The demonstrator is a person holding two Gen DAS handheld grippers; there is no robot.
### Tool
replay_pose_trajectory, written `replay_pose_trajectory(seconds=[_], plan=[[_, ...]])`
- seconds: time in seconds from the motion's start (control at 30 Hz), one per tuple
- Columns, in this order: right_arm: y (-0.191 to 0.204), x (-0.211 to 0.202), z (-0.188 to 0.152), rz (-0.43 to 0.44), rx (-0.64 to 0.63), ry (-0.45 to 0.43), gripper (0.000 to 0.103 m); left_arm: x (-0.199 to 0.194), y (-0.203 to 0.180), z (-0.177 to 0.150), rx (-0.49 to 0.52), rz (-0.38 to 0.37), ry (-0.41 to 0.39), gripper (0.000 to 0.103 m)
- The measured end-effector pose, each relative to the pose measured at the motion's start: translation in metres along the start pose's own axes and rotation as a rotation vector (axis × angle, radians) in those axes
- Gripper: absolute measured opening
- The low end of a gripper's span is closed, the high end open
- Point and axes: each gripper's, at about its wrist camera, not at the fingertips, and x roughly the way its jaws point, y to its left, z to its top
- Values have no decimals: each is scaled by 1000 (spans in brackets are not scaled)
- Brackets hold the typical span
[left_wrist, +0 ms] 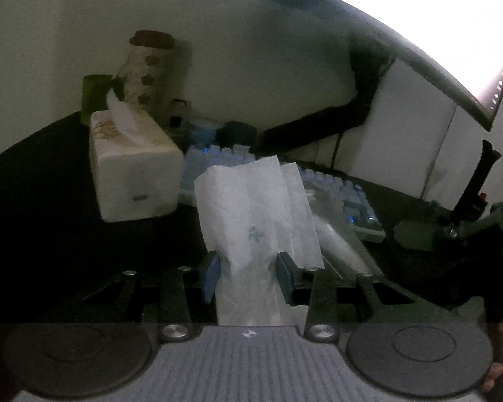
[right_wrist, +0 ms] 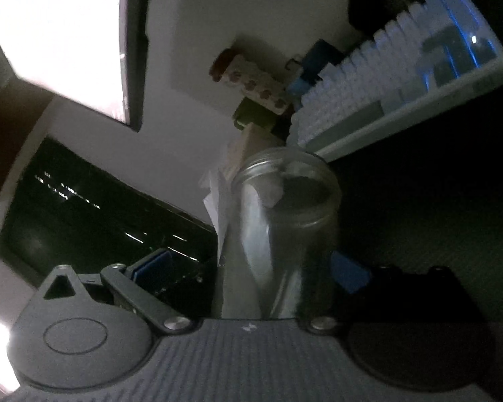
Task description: Clean container
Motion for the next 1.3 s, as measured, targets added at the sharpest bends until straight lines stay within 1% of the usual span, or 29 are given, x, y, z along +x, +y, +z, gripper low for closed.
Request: replay_pose_trajectory(seconds=[0.1,0.17,0.37,0.43,0.6,0.63,0.8,0.93,1.0,1.07,1.1,1.17,1.2,1.27,1.3], plan=[[1,-2,3,2,-15,-4,103,6,5,1,-29,-25,18,32],[2,0,4,-23,-39,10,103,12,6,1,-37,-35,34,32],[10,4,7,-89,-121,46,103,28,4,-6,-40,-32,72,32],[12,5,6,-110,-150,58,103,34,1,-9,-29,-31,76,29],[16,12,-1,-177,-210,77,103,44,1,-12,-71,-80,104,27],[16,12,-2,-187,-217,80,103,45,1,-12,-77,-85,106,25],[17,9,-7,-178,-238,70,103,37,3,-14,-101,-113,81,21],[18,8,-11,-121,-219,90,103,24,7,-11,-112,-135,52,21],[16,9,-11,-95,-198,110,103,19,8,-10,-122,-173,45,21],[16,8,-11,-109,-204,123,103,15,6,-10,-125,-238,47,21],[17,8,-11,-124,-212,121,103,15,2,-10,-117,-247,46,21],[20,4,-13,-142,-244,93,103,14,-5,-11,-99,-248,37,21],[23,1,-14,-141,-268,62,103,13,-9,-13,-84,-245,24,21],[31,-13,-17,-109,-337,-35,103,11,-9,-15,-84,-250,12,21],[36,-18,-20,-93,-384,-67,103,9,-7,-15,-98,-262,7,21]])
